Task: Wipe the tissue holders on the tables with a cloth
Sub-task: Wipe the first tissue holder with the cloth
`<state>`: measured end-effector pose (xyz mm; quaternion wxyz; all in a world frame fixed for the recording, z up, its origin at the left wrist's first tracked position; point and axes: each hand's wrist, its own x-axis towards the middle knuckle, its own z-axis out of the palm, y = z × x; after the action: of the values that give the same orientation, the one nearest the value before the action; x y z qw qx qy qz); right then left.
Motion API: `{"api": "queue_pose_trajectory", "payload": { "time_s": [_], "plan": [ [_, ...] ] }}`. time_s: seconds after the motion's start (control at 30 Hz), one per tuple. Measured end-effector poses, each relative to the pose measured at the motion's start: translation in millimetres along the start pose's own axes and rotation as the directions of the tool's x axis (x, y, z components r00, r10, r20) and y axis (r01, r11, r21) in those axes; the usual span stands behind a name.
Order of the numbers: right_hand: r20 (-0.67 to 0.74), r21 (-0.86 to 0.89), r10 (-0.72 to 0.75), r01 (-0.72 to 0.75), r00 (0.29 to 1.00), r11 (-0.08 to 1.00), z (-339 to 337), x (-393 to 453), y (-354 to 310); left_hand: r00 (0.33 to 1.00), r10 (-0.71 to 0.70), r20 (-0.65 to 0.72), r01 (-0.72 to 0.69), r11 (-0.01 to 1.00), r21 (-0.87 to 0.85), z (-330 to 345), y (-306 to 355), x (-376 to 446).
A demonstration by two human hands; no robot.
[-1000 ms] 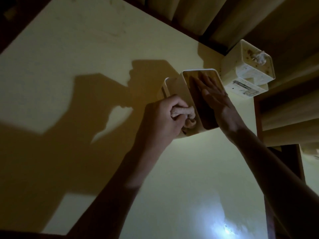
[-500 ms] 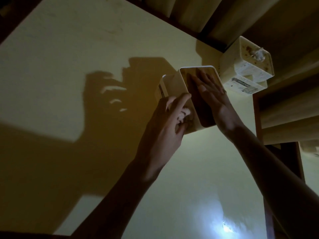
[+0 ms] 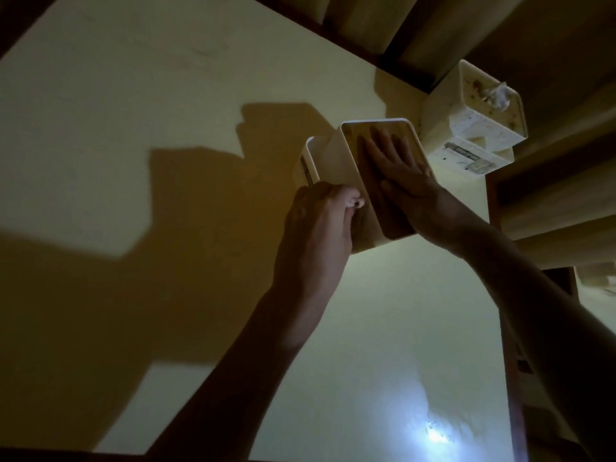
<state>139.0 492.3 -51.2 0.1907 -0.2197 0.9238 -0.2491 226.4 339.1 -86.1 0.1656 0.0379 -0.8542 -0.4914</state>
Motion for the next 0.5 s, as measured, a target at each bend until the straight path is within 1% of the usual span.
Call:
{"api": "queue_pose_trajectory", "payload": {
  "time_s": [0.07, 0.13, 0.17, 0.23, 0.27, 0.3, 0.37, 0.43, 0.5],
  "plan": [
    [-0.003, 0.010, -0.008, 0.008, 1.000, 1.000, 3, 2, 1, 0.994, 0.059, 0.092, -0.055, 0.997, -0.048, -3, -6, -3],
    [-0.013, 0.005, -0.008, 0.009, 1.000, 1.000, 4, 3, 3, 0.965, 0.181, 0.191, -0.160, 0.980, -0.121, -6, -11, -8],
    [-0.019, -0.004, -0.013, 0.013, 1.000, 1.000, 4, 3, 3, 0.944, 0.251, 0.215, -0.222, 0.964, -0.147, -7, -14, -10],
    [-0.024, -0.016, -0.024, 0.024, 0.999, 1.000, 5, 3, 5, 0.923, 0.331, 0.193, -0.302, 0.939, -0.168, -4, -19, -10],
    [-0.027, -0.021, -0.025, 0.025, 0.999, 0.999, 5, 3, 6, 0.931, 0.327, 0.163, -0.301, 0.939, -0.165, -2, -21, -9],
    [-0.031, -0.026, -0.026, 0.026, 0.999, 0.999, 4, 3, 6, 0.948, 0.293, 0.120, -0.274, 0.949, -0.156, 0, -21, -5],
    [-0.033, -0.031, -0.021, 0.020, 0.999, 0.999, 3, 4, 4, 0.987, 0.163, -0.002, -0.162, 0.978, -0.133, 2, -16, 3],
    [-0.029, -0.043, -0.008, 0.007, 1.000, 0.999, 3, 4, 2, 0.994, 0.058, -0.097, -0.067, 0.993, -0.093, 5, -10, 9],
    [-0.028, -0.061, -0.010, 0.008, 1.000, 0.998, 3, 4, 2, 0.993, 0.031, -0.117, -0.036, 0.998, -0.048, 8, -7, 8]
  ]
}}
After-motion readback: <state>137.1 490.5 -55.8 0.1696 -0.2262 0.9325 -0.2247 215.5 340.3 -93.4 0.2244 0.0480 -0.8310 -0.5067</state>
